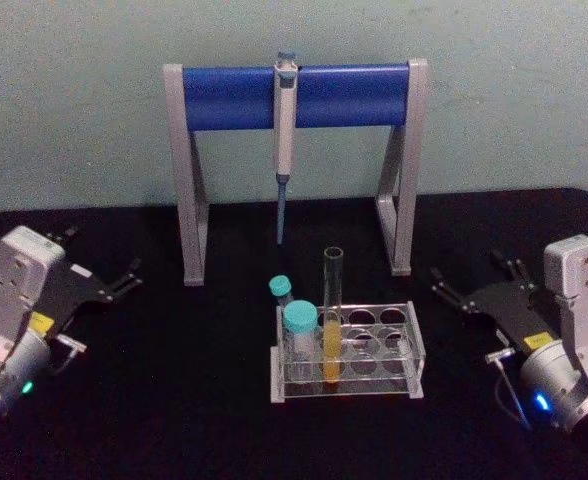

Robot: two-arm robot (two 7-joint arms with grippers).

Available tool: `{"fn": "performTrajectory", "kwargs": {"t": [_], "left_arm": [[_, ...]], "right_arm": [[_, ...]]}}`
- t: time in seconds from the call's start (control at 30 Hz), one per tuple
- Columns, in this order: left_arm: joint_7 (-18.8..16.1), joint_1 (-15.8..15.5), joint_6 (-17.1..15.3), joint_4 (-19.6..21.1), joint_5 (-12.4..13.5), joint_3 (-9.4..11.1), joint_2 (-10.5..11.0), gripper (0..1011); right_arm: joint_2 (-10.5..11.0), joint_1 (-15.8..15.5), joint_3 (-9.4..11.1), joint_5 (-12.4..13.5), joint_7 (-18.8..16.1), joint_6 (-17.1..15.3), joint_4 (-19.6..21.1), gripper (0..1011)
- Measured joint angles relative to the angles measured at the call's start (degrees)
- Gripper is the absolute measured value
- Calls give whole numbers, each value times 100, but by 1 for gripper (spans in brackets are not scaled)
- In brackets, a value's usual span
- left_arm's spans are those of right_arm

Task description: Pick up the test tube from the test tube rack, shake it, then place it back into the test tube rack.

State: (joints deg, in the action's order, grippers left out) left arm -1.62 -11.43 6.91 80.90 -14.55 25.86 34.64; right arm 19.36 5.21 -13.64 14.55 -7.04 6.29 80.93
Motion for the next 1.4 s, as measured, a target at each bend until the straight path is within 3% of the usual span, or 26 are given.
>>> {"fn": "performTrajectory", "kwargs": {"t": [0.37, 1.4], "left_arm": [[0, 0, 0, 0, 0, 0, 0, 1001], [0, 0, 0, 0, 0, 0, 0, 1001]], "right_arm": [[-217, 132, -5, -179, -37, -239, -559, 1000], [-193, 113, -1, -168, -30, -216, -501, 1000]]}}
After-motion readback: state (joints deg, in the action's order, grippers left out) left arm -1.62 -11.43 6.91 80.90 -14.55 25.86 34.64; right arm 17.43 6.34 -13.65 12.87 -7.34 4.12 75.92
